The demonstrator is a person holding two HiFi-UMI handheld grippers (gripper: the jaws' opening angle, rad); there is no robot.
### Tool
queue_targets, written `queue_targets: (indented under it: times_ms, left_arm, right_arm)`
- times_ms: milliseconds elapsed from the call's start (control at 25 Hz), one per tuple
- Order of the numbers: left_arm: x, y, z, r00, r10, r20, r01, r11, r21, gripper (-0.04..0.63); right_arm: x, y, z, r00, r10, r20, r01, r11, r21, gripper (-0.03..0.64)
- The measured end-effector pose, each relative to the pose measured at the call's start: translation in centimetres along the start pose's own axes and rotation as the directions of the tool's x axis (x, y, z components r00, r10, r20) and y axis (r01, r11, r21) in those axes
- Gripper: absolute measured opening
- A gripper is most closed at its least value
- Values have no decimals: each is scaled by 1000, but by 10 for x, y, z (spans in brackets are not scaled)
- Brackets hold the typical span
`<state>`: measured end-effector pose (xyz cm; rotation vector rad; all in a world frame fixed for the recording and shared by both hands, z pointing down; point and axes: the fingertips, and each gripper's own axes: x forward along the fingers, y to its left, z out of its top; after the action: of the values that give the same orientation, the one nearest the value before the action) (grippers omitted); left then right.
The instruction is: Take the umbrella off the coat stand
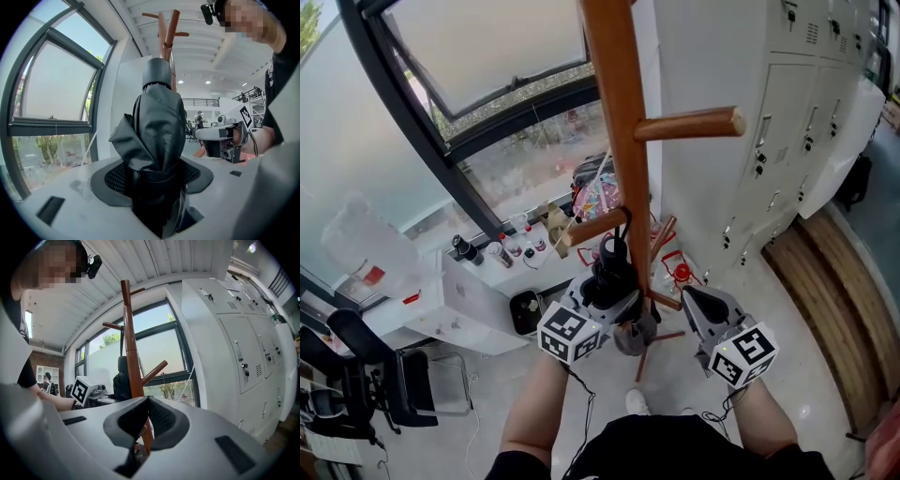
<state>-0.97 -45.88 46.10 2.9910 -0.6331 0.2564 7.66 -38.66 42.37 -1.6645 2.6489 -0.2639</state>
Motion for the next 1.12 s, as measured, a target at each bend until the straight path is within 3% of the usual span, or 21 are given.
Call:
queue_targets:
  times_ms: [480, 1120]
  left_arm:
    - [-10, -3, 21, 996, 83, 42, -84, 997, 1, 258]
    - [-29, -8, 58, 974, 192, 122, -189, 981, -37, 255]
  right_arm:
    - [-9, 2, 7, 1000, 19, 7, -19, 1000, -15, 52]
    - [-30, 0, 17, 999, 35, 29, -34, 999, -29, 52]
